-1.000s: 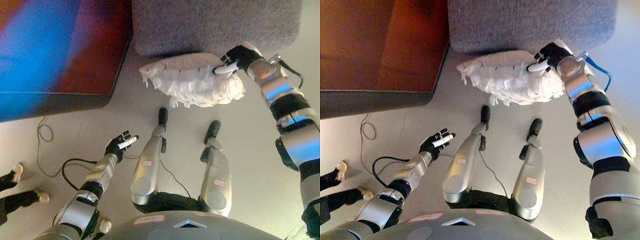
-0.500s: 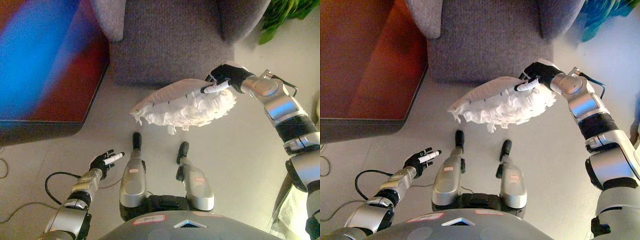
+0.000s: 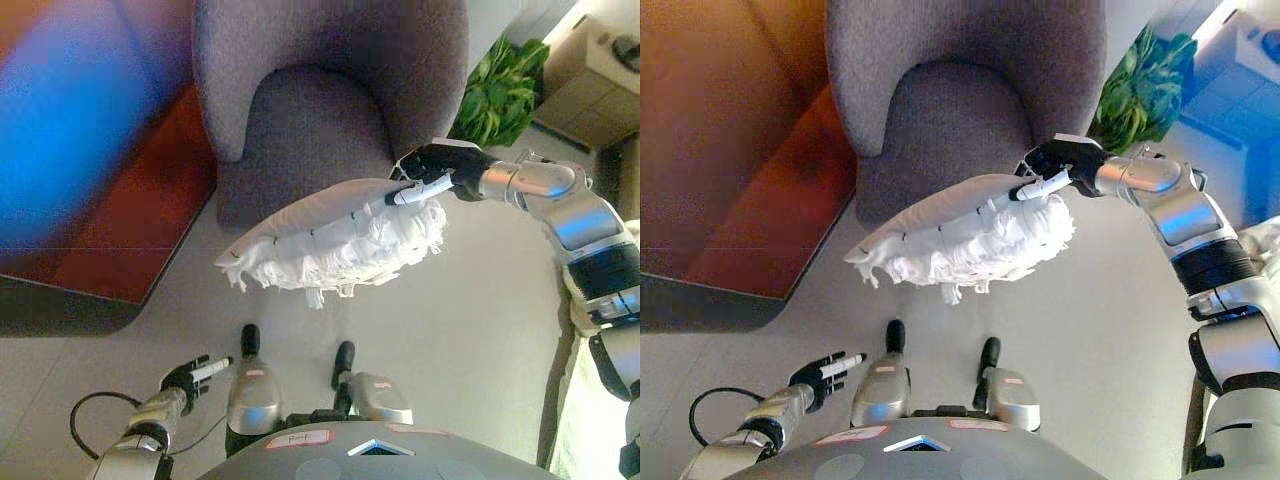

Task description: Pick up the pillow and put it on the sofa.

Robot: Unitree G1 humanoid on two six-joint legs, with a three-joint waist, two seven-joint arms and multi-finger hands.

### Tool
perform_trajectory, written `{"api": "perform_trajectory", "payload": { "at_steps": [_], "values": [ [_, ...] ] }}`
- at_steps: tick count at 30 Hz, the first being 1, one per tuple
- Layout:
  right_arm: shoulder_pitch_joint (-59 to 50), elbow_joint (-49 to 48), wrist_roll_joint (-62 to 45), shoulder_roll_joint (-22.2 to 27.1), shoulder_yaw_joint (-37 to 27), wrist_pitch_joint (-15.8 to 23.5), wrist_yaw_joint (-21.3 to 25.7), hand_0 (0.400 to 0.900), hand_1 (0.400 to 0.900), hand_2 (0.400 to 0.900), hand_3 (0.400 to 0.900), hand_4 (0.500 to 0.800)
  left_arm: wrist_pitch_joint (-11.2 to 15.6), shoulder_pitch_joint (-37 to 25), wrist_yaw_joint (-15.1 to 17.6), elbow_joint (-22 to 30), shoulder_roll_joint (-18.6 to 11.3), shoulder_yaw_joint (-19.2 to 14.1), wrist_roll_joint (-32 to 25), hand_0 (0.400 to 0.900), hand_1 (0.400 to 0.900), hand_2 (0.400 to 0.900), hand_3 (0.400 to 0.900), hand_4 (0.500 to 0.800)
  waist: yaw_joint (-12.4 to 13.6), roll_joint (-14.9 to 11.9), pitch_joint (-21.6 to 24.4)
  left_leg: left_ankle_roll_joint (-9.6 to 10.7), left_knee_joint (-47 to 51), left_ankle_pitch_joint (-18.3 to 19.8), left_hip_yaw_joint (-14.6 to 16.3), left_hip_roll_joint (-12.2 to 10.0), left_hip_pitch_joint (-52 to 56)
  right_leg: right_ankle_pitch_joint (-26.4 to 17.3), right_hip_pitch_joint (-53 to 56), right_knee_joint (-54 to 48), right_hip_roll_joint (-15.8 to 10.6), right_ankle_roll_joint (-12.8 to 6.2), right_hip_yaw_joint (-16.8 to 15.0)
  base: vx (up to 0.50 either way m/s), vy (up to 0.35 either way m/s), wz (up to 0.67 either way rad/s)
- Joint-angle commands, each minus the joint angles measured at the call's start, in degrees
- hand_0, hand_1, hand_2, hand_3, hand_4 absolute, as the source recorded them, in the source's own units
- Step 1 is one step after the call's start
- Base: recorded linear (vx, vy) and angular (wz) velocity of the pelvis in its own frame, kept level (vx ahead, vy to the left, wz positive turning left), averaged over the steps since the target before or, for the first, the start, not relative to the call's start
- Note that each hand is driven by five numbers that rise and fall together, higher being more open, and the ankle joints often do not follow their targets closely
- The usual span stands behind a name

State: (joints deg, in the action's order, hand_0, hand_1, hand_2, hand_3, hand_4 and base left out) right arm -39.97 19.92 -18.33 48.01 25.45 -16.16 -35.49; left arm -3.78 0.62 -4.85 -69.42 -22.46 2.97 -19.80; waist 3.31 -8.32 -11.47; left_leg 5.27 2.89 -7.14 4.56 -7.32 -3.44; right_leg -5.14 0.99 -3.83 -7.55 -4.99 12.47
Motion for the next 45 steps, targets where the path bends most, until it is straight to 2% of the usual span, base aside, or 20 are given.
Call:
{"api": "perform_trajectory", "payload": {
  "at_steps": [1,6,10,15,19,23,29,33,37,41,42,43,45],
  "values": [
    [-10.5,-2.0,-11.6,5.0,-6.1,2.1,2.4,0.400,0.400,0.400,0.400,0.500,0.4,1.7,-0.3,-4.3,-0.3,3.3,2.8,0.900,0.900,0.900,0.900,0.800,0.7,1.5,6.4,-0.9,2.0,3.4,1.7,-0.4,3.8,3.4,3.1,4.8,-1.7,-4.27,-0.8,0.05,0.006,0.02],
    [-18.5,2.3,-19.7,5.7,-3.4,-0.3,3.7,0.400,0.400,0.400,0.400,0.500,0.0,1.6,-0.8,-6.1,-0.5,3.7,2.4,0.900,0.900,0.900,0.900,0.800,1.0,0.7,7.5,-0.8,2.0,3.8,1.8,-0.3,4.6,2.8,3.7,4.3,-1.8,-4.59,-0.7,0.04,0.012,0.01],
    [-22.2,4.6,-22.3,5.8,-1.7,-2.6,3.9,0.400,0.400,0.400,0.400,0.500,0.0,1.5,-0.9,-6.9,-0.1,3.9,2.4,0.900,0.900,0.900,0.900,0.800,1.1,0.4,8.1,-0.7,2.1,4.1,1.7,-0.2,5.0,2.3,3.7,4.2,-2.0,-4.76,-0.9,0.04,0.019,0.02],
    [-28.0,14.5,-24.9,5.3,1.0,-5.2,6.0,0.400,0.400,0.400,0.400,0.500,-0.4,1.6,-0.7,-7.4,0.0,4.9,2.5,0.900,0.900,0.900,0.900,0.800,2.1,-0.1,8.7,-0.8,2.1,4.5,1.2,0.0,5.3,2.0,3.9,4.0,-2.2,-4.98,-0.6,0.07,-0.003,0.07],
    [-31.0,21.9,-26.5,4.3,1.8,-5.5,7.7,0.400,0.400,0.400,0.400,0.500,-0.4,1.9,-0.1,-7.9,0.0,5.8,2.4,0.900,0.900,0.900,0.900,0.800,3.2,-0.1,8.5,-0.7,2.1,4.6,0.7,0.0,5.3,1.9,4.2,3.6,-2.3,-5.13,0.1,0.10,-0.026,0.14],
    [-35.0,32.1,-27.5,3.7,0.9,-5.2,10.0,0.400,0.400,0.400,0.400,0.500,0.2,2.6,0.0,-9.0,-0.9,6.4,3.0,0.900,0.900,0.900,0.900,0.800,4.9,0.0,8.0,-0.7,2.1,4.7,-0.2,0.0,4.8,2.0,4.5,3.0,-2.5,-5.12,1.5,0.11,-0.042,0.18],
    [-38.0,42.1,-30.4,5.1,-1.6,-8.7,16.0,0.400,0.400,0.400,0.400,0.500,1.1,3.2,-0.9,-9.1,-2.2,6.5,3.5,0.900,0.900,0.900,0.900,0.800,7.0,0.5,6.6,-0.8,2.1,4.6,-1.7,0.0,2.5,2.3,3.6,2.5,-2.9,-5.19,2.9,0.06,-0.060,0.16],
    [-36.6,45.8,-33.7,5.9,-4.5,-10.5,16.4,0.400,0.400,0.400,0.400,0.500,2.6,2.8,-2.0,-8.3,-2.7,7.0,3.7,0.900,0.900,0.900,0.900,0.800,8.3,1.4,4.4,-0.7,2.1,4.1,-3.2,-0.1,0.2,2.3,2.0,2.6,-3.4,-5.30,3.9,-0.01,-0.087,0.18],
    [-35.9,48.4,-33.3,6.2,-7.0,-6.9,18.4,0.400,0.400,0.400,0.400,0.500,3.4,1.0,-2.2,-7.2,-3.3,8.4,2.5,0.900,0.900,0.900,0.900,0.800,9.0,2.9,1.4,-0.4,1.9,3.5,-4.2,-0.2,-2.9,1.8,-0.2,2.5,-4.3,-5.40,4.6,-0.09,-0.090,0.14],
    [-37.8,49.5,-30.7,6.9,-5.8,-3.7,21.2,0.400,0.400,0.400,0.400,0.500,3.8,-1.2,-2.0,-5.4,-3.5,10.2,-1.8,0.900,0.900,0.900,0.900,0.800,9.0,5.6,-1.9,-0.1,2.0,2.2,-4.8,0.5,-6.9,1.1,-3.2,2.0,-5.1,-5.19,5.0,-0.20,-0.005,0.05],
    [-38.5,50.0,-29.4,7.3,-5.1,-3.5,25.4,0.588,0.588,0.588,0.588,0.613,3.7,-1.5,-2.1,-5.0,-3.5,10.7,-2.8,0.900,0.900,0.900,0.900,0.800,8.9,6.2,-2.5,-0.1,2.0,1.9,-5.0,0.7,-7.6,0.9,-4.0,2.0,-5.4,-5.13,5.0,-0.16,0.043,0.00],
    [-38.5,50.1,-29.2,7.6,-4.7,-2.8,28.3,0.900,0.900,0.900,0.900,0.800,3.9,-1.7,-1.8,-4.7,-3.0,10.6,-3.1,0.900,0.900,0.900,0.900,0.800,8.8,7.0,-3.2,0.0,1.9,1.9,-5.1,0.9,-8.1,0.8,-4.6,2.2,-5.7,-5.00,4.9,-0.14,0.051,-0.03],
    [-39.5,49.7,-30.9,8.0,-4.2,-2.7,29.8,0.900,0.900,0.900,0.900,0.800,3.7,-2.2,-1.7,-4.1,-3.2,11.1,-4.4,0.900,0.900,0.900,0.900,0.800,8.4,7.8,-4.0,0.2,2.0,1.5,-4.8,1.0,-8.6,0.8,-5.3,2.2,-5.9,-5.00,5.0,-0.11,0.053,-0.06]
  ]
}}
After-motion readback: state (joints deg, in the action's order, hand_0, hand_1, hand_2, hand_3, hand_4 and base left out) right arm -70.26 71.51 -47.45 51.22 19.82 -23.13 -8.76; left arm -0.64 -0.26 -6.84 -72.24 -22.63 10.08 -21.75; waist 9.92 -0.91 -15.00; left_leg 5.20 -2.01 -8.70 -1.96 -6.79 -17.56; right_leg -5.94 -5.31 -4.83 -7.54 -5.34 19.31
